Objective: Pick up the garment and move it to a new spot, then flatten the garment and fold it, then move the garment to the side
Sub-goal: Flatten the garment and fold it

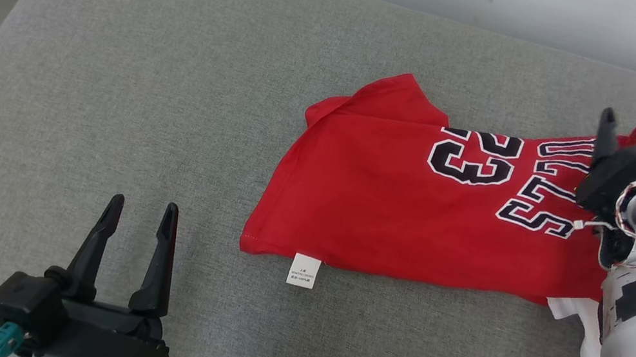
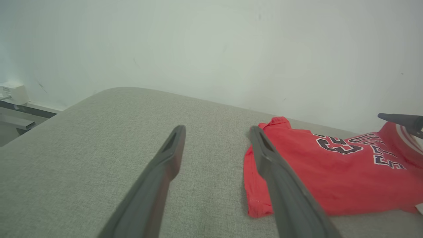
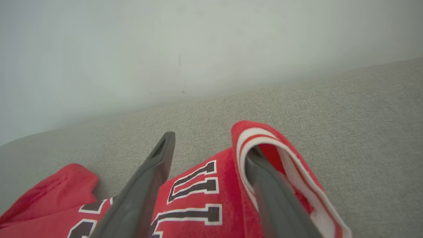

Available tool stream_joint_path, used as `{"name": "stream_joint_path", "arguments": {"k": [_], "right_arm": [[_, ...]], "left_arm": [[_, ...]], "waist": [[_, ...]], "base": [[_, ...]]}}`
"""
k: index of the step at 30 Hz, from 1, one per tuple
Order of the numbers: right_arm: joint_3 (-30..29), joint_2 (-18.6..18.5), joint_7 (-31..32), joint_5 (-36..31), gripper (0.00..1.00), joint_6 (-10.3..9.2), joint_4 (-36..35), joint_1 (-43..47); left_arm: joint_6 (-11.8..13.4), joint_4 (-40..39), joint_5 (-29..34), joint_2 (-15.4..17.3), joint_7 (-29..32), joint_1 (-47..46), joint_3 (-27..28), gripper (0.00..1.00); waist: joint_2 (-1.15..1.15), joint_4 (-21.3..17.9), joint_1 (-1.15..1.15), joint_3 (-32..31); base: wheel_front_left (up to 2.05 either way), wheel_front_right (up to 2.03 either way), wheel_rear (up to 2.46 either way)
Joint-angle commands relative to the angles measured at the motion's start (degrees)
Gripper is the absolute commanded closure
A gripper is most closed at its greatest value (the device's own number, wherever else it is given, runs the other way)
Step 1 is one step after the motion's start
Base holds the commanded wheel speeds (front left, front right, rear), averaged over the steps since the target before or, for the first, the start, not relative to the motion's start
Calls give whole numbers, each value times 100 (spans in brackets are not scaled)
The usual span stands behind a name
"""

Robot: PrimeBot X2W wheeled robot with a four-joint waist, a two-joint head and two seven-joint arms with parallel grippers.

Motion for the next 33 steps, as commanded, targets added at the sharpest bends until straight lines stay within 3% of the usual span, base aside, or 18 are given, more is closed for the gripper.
{"name": "stream_joint_path", "arguments": {"k": [1,8,14,21,28,33], "right_arm": [[56,-76,-9,-42,0,-15,14,34],[354,-201,160,186,0,-15,242,358],[767,-123,99,673,0,-15,-84,939],[1118,-103,95,1414,0,-15,-1454,2208],[1412,-11,-2,1020,0,-15,-3322,3903],[1544,188,119,823,0,-15,-3803,4595]], "left_arm": [[8,12,4,-1,-1,41,20,0],[-2,89,99,-2,-1,281,232,0],[-31,116,116,0,-1,467,340,0],[5,131,128,-1,-1,587,449,0],[-28,143,135,-1,-1,635,515,0],[-32,106,145,0,-1,595,556,0]], "waist": [[-1,-49,-1,-69],[-1,-397,-1,-410],[-1,-705,-1,-668],[-1,-949,-1,-803],[-1,-1015,-1,-818],[-1,-1024,-1,-741]], "base": [[0,0,0],[0,0,0],[0,0,0],[0,0,0],[0,0,0],[0,0,0]]}}
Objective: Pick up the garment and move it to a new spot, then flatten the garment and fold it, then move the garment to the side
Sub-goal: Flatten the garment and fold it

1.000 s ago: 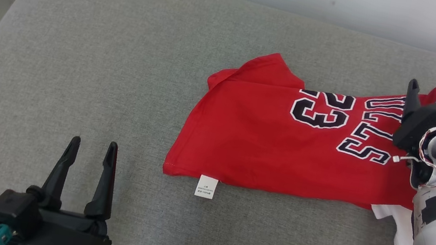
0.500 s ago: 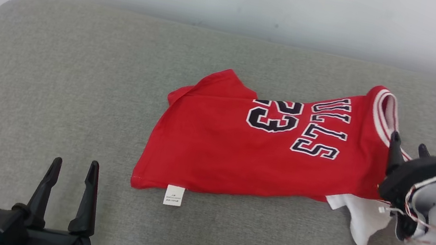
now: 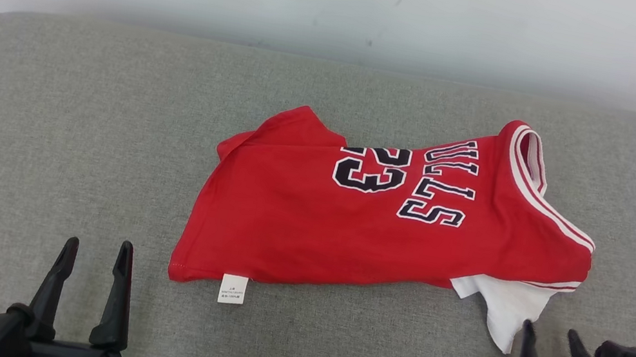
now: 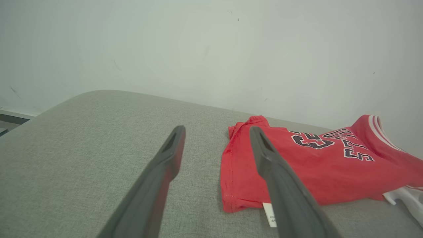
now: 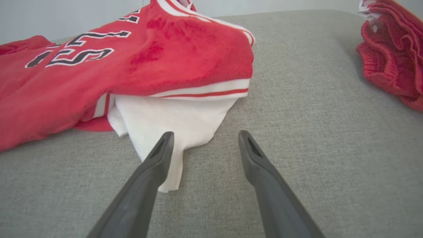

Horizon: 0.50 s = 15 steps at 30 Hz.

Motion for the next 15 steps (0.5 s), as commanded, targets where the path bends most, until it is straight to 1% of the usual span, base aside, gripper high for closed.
{"name": "stream_joint_path", "arguments": {"k": [1,4,9,14,15], "right_arm": [[58,27,66,-40,0,-15,-86,99],[181,101,253,-140,0,-15,-110,218],[213,158,614,-298,0,-15,25,190],[183,180,670,-303,0,-15,-54,192],[179,182,644,-267,9,-15,-68,178]], "left_arm": [[-9,-24,17,1,-1,-10,23,0],[-26,-38,36,2,-1,-63,30,0],[-58,-15,59,3,-1,-142,-3,0],[-38,45,48,2,-1,-196,3,0],[-33,58,43,2,-1,-204,10,0]], "waist": [[0,-2,1,52],[0,15,1,128],[0,91,1,198],[0,120,1,216],[0,118,1,215]], "base": [[0,0,0],[0,0,0],[0,0,0],[0,0,0],[0,0,0]]}}
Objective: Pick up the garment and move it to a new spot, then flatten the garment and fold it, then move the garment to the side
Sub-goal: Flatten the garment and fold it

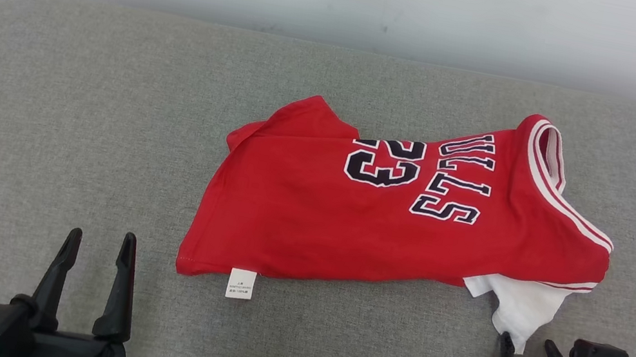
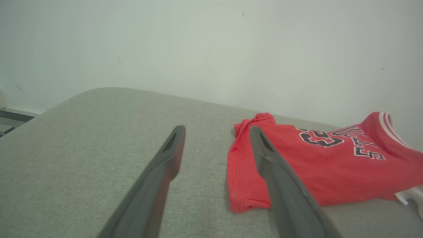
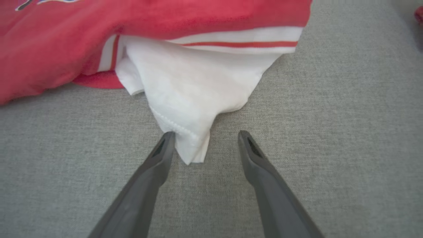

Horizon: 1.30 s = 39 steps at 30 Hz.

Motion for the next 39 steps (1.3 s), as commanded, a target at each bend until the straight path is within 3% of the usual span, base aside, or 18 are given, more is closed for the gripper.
{"name": "stream_joint_path", "arguments": {"k": [1,2,4,5,17,28,29,30,34,39], "right_arm": [[-18,12,-62,50,53,-15,-18,-27],[-24,13,-92,91,79,-15,-5,-39],[-13,16,-116,113,96,-15,-18,-42],[-4,17,-120,139,100,-15,-22,-46],[-116,15,-59,-17,100,-15,-630,481],[-428,12,1018,424,100,-15,-2095,1658],[-451,13,1154,368,7,-15,-2091,1713],[-436,16,1255,369,0,-15,-2089,1757],[-488,12,1290,503,0,-15,-2189,1752],[-581,12,807,534,0,-15,-2352,1623]], "left_arm": [[5,20,-14,1,-1,-69,18,0],[12,33,-19,1,-1,-68,20,0],[30,46,-36,1,-1,-77,20,0],[40,49,-48,1,-1,-83,19,0],[85,82,-94,1,-1,66,-33,0],[137,-10,-135,1,-1,267,-10,0],[136,-14,-138,1,-1,275,-20,0],[136,-10,-137,1,-1,285,-30,0],[154,16,-137,1,-1,329,-51,0],[180,21,-130,1,-1,426,9,0]], "waist": [[0,-4,0,-4],[0,-8,0,-9],[0,-24,0,-29],[0,-37,0,-36],[0,-156,0,-269],[0,-321,0,-456],[0,-331,0,-464],[0,-336,0,-477],[0,-352,0,-556],[0,-394,0,-675]], "base": [[0,0,0],[0,0,0],[0,0,0],[0,0,0],[0,0,0],[0,0,0],[0,0,0],[0,0,0],[0,0,0],[0,0,0]]}}
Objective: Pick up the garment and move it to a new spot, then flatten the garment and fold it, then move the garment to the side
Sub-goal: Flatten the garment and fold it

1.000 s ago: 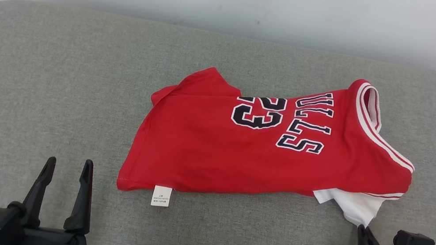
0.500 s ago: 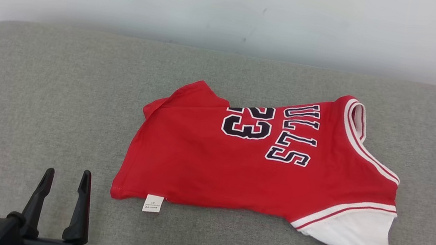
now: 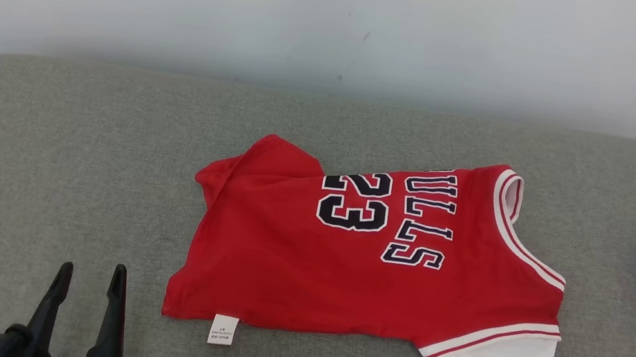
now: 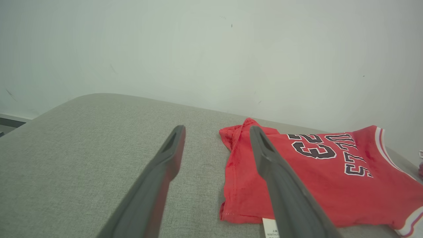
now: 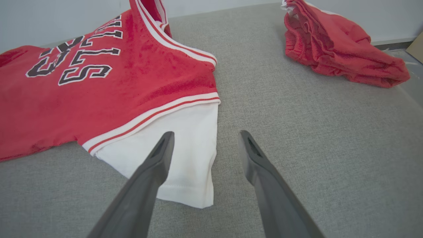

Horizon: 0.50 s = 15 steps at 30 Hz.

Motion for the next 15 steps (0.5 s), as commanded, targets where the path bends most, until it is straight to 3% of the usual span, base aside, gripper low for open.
{"name": "stream_joint_path", "arguments": {"k": [1,10,15], "right_arm": [[-14,0,-127,-33,0,-15,-29,-67],[420,1,-1835,-235,0,-15,284,-582],[676,-2,-2489,-487,0,-15,628,-745]], "left_arm": [[25,4,-62,1,-1,67,29,0],[19,184,78,1,-1,228,178,0],[-17,363,219,2,-1,196,249,0]], "waist": [[0,-32,1,-54],[0,-193,1,-227],[0,-213,1,-345]], "base": [[0,0,0],[0,0,0],[0,0,0]]}}
